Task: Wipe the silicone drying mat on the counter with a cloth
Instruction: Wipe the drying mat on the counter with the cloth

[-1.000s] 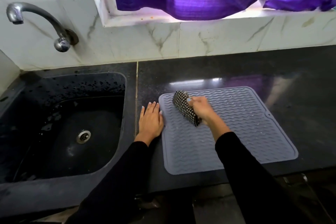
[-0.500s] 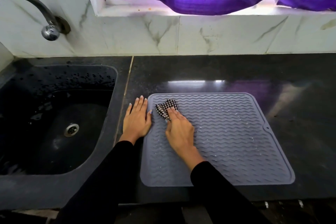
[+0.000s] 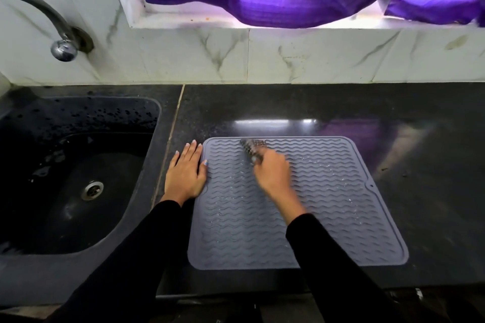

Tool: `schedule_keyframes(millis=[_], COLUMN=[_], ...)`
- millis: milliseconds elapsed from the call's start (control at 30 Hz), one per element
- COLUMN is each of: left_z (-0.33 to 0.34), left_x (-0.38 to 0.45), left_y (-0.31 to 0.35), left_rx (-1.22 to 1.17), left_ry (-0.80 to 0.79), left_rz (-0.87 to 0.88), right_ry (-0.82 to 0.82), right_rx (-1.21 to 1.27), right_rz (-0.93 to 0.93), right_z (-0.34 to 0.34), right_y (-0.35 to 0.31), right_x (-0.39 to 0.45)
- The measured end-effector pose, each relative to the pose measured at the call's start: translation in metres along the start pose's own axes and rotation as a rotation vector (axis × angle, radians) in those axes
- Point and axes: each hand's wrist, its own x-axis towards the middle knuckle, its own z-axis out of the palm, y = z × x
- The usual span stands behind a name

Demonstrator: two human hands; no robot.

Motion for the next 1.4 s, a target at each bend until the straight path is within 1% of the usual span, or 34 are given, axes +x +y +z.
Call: schedule_keyframes(millis=[67,133,200,300,367,433,500,567,600,633,667,733,767,867,933,1000,1100,1167,1233,1300,1367,1400], left_z=[0.001,0.001,0.002,0.002,0.002,0.002,0.001,0.001,0.0,0.0,0.0,0.0,0.0,0.001,0.001,0.002,0.003,0.003,0.003,0.002,0.001,0.001], left_x=[0.001,0.0,-0.001,0.0,0.0,0.0,0.0,-0.001,-0.001,0.0,0.0,0.0,0.0,0.0,0.0,0.001,0.001,0.002,0.002,0.002,0.002,0.001], left_y=[0.0,-0.001,-0.001,-0.001,0.0,0.0,-0.001,-0.001,-0.002,-0.002,-0.002,-0.002,-0.001,-0.002,-0.002,-0.003,-0.004,-0.004,-0.004,-0.004,-0.003,-0.003], left_rx=[0.0,0.006,0.016,0.027,0.041,0.036,0.017,0.004,-0.002,-0.007,-0.01,-0.016,-0.016,-0.019,-0.017,-0.01,0.002,0.009,0.012,0.013,0.017,0.017], left_ry=[0.006,0.006,0.008,0.003,-0.004,-0.003,0.005,0.014,0.016,0.017,0.017,0.015,0.011,0.012,0.012,0.01,0.006,-0.007,-0.01,-0.014,-0.019,-0.019], left_rz=[-0.006,-0.005,0.0,0.005,0.005,0.007,0.016,0.027,0.028,0.027,0.023,0.014,0.012,0.011,0.015,0.013,0.018,0.017,0.016,0.015,0.016,0.014], right_ry=[-0.035,-0.045,-0.019,0.033,0.078,0.099,0.035,-0.061,-0.063,-0.026,0.034,0.155,0.163,0.048,0.019,0.055,0.067,0.068,0.038,-0.021,-0.1,-0.057], right_rx=[-0.168,-0.271,-0.271,-0.246,-0.171,-0.099,0.049,0.431,0.592,0.638,0.554,0.303,0.219,0.008,-0.142,-0.168,-0.17,-0.077,0.08,0.441,0.844,0.889], right_rz=[-0.166,-0.253,-0.244,-0.293,-0.285,-0.225,-0.08,0.166,0.255,0.291,0.27,0.169,0.13,0.024,-0.071,-0.088,-0.106,-0.075,-0.01,0.132,0.342,0.41], right_z=[0.028,0.044,0.051,0.053,0.045,0.028,0.014,-0.006,-0.012,-0.018,-0.023,-0.024,-0.02,0.013,0.038,0.048,0.041,0.025,0.009,-0.001,-0.018,-0.023], right_y=[0.002,0.008,0.012,0.016,0.017,0.016,0.019,0.024,0.026,0.028,0.026,0.018,0.013,0.008,0.014,0.017,0.02,0.024,0.028,0.04,0.046,0.05], right_x=[-0.016,-0.021,-0.017,-0.012,-0.01,-0.007,0.006,0.024,0.032,0.037,0.038,0.031,0.024,0.005,-0.006,-0.006,0.002,0.004,0.005,0.02,0.033,0.039])
